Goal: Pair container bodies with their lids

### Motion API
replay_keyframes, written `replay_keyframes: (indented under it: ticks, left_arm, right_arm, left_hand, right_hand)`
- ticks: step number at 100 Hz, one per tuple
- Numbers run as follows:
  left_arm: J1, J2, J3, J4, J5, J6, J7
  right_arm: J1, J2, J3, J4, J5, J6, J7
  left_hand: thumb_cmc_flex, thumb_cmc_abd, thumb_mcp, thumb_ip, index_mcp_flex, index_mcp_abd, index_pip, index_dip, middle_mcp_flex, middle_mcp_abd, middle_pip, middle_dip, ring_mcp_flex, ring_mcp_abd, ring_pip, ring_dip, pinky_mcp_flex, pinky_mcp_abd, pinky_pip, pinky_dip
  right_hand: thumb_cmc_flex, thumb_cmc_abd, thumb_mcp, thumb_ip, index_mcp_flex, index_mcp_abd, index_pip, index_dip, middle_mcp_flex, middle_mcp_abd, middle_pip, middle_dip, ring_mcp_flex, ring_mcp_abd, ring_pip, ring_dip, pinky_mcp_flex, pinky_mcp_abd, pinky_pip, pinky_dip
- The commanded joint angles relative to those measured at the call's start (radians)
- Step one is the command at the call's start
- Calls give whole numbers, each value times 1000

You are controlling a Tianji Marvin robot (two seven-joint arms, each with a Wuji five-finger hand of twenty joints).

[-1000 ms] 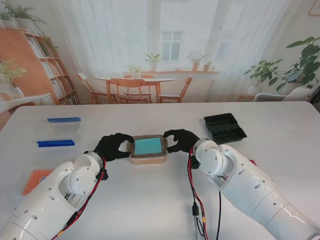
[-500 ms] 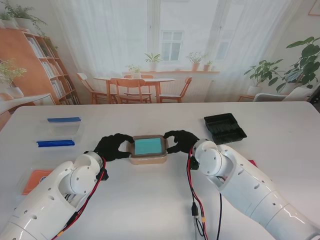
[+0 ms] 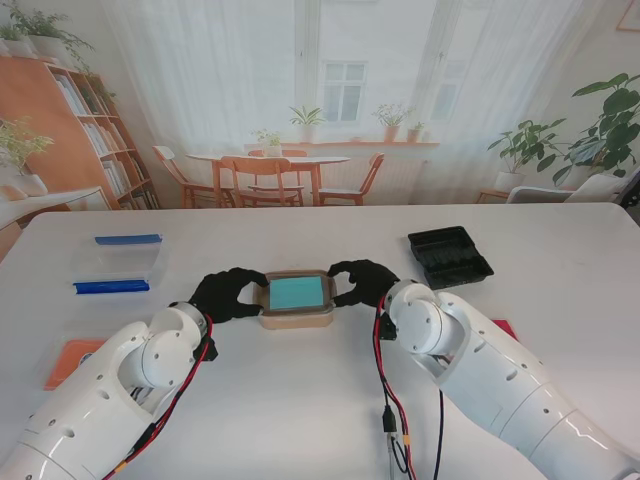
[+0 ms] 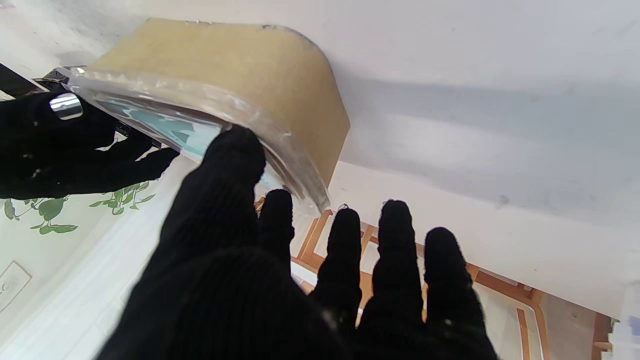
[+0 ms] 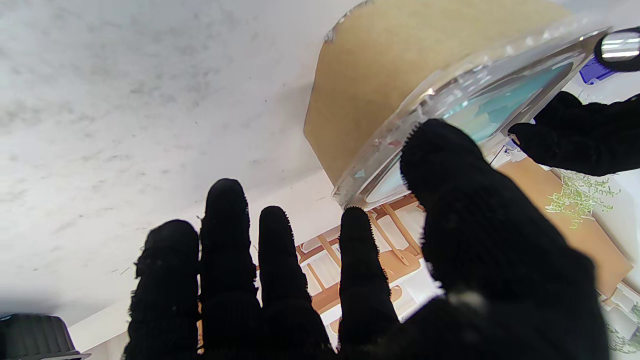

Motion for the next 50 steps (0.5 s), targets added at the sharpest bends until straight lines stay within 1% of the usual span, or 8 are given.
replay_keyframes:
  ticks: [1, 50]
  left_arm:
    - [4, 0, 5, 4, -2, 3, -5]
    - [-2, 0, 9, 13, -5, -1, -5]
  right_arm:
    - [-9, -1, -4, 10, -3, 0, 13]
    - [-19, -3, -9, 24, -33, -21, -20]
  left_hand:
    - [13, -13, 1, 8, -39, -18, -11, -10, -30, -33, -14, -3, -41, -24, -12, -14, -20, -37, -26, 23]
    - [7, -15, -5, 8, -48, -18, -15, -11, -31, -35, -22, -2, -42, -25, -17, -16, -19, -38, -34, 30]
  right_hand:
    - [7, -15, 7, 3, -26, 27, 10, 20, -23, -7, 13, 13, -27, -21, 20, 15, -9, -25, 36, 30]
    - [6, -15, 7, 4, -39, 20, 15, 25, -42, -9, 27, 13, -45, -27, 20, 11, -22, -28, 32, 32]
